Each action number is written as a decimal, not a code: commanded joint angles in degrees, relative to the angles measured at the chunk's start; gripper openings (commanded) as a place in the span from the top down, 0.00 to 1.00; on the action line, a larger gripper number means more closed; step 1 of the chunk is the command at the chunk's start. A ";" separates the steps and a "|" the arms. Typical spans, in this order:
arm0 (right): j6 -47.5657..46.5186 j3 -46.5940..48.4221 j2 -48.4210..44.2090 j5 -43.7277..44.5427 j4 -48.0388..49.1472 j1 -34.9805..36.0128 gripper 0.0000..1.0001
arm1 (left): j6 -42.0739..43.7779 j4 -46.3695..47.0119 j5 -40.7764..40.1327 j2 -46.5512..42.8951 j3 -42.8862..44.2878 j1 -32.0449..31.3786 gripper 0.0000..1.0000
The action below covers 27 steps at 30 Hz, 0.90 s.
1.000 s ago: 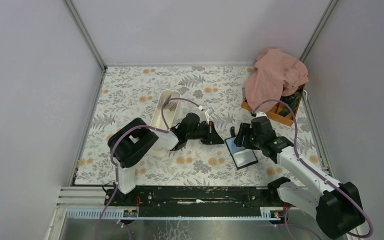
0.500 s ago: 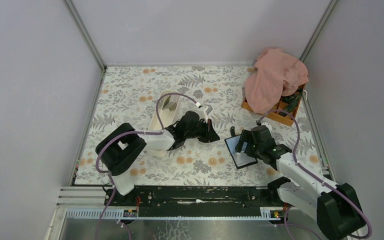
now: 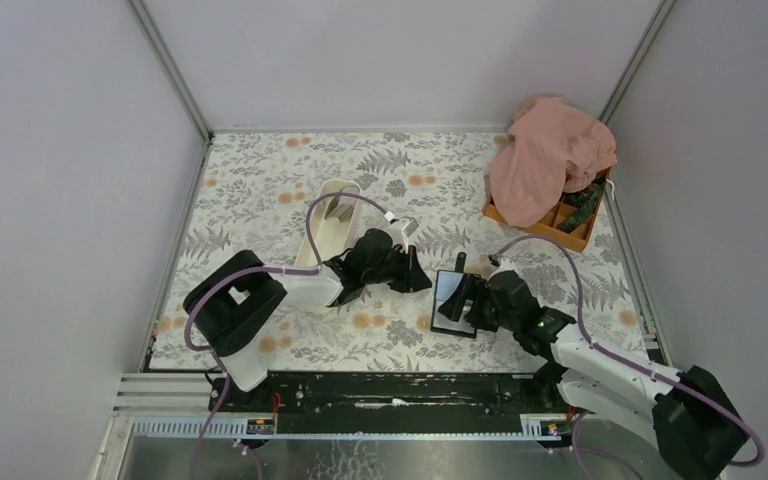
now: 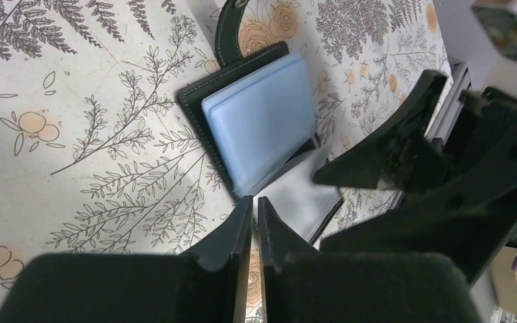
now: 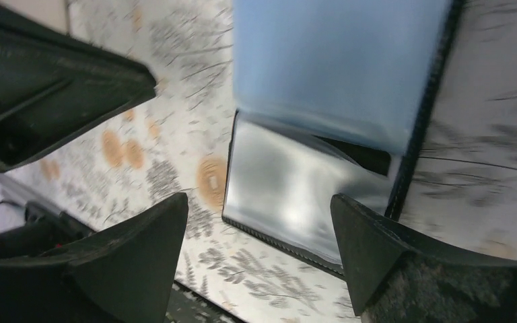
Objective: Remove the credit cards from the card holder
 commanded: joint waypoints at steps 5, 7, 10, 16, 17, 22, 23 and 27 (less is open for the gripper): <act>4.24 1.39 16.70 -3.93 10.89 9.27 0.14 | 0.62 0.33 -2.09 -5.69 -2.62 -0.14 0.87; 1.95 4.31 15.89 -2.20 8.50 9.29 0.14 | 0.90 -0.88 -3.10 -6.97 -3.24 -0.14 0.87; -2.10 8.67 10.94 4.40 0.17 8.20 0.15 | 1.09 -1.60 -4.73 -8.77 -4.98 -0.08 0.87; -9.51 9.43 4.28 1.49 -9.72 -3.33 0.27 | 0.69 -0.86 -5.71 -9.52 -7.39 0.00 0.87; -10.25 9.05 4.06 0.78 -10.39 -3.32 0.34 | 0.45 -0.08 -5.74 -9.47 -7.65 0.07 0.87; -6.31 1.08 4.63 -6.77 -2.86 -1.42 0.86 | -0.63 2.12 -5.01 -9.40 -9.09 0.71 0.87; -4.87 -0.07 4.60 -6.12 -1.53 0.52 0.93 | -0.87 2.19 -4.86 -9.46 -9.42 1.00 0.87; -0.56 -1.17 6.34 -2.71 1.19 8.10 1.00 | -1.00 2.94 -5.10 -11.94 -12.08 2.01 0.89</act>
